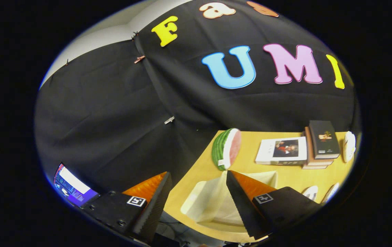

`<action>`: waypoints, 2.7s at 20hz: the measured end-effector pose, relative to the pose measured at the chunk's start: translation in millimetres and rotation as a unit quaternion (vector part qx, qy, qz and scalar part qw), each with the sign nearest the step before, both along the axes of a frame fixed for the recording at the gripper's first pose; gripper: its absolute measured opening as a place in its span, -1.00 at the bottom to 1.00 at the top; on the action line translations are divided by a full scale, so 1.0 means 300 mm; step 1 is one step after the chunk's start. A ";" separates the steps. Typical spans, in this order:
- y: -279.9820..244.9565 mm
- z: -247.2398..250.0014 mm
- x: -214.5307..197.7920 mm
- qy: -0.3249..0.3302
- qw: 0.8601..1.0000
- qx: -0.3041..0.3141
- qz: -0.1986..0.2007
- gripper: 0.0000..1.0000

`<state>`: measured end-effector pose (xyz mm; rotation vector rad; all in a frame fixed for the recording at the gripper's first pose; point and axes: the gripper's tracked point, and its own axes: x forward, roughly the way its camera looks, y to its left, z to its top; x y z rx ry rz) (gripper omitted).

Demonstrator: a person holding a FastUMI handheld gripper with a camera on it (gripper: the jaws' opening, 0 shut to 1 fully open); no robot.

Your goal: Open the storage box then place both shoes into the box .Put the left shoe in first, then the right shoe, with the right side of both shoes facing outward in a uniform manner.

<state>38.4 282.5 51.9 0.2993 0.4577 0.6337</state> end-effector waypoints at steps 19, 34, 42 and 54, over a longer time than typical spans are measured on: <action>-0.969 -0.516 0.047 0.049 0.972 -0.159 -0.167 0.97; -1.051 -1.135 -0.037 0.190 0.944 -0.247 -0.108 0.97; -1.044 -1.303 0.099 0.231 0.938 -0.226 -0.124 0.98; -1.016 -1.366 0.159 0.317 0.927 -0.124 -0.160 -0.70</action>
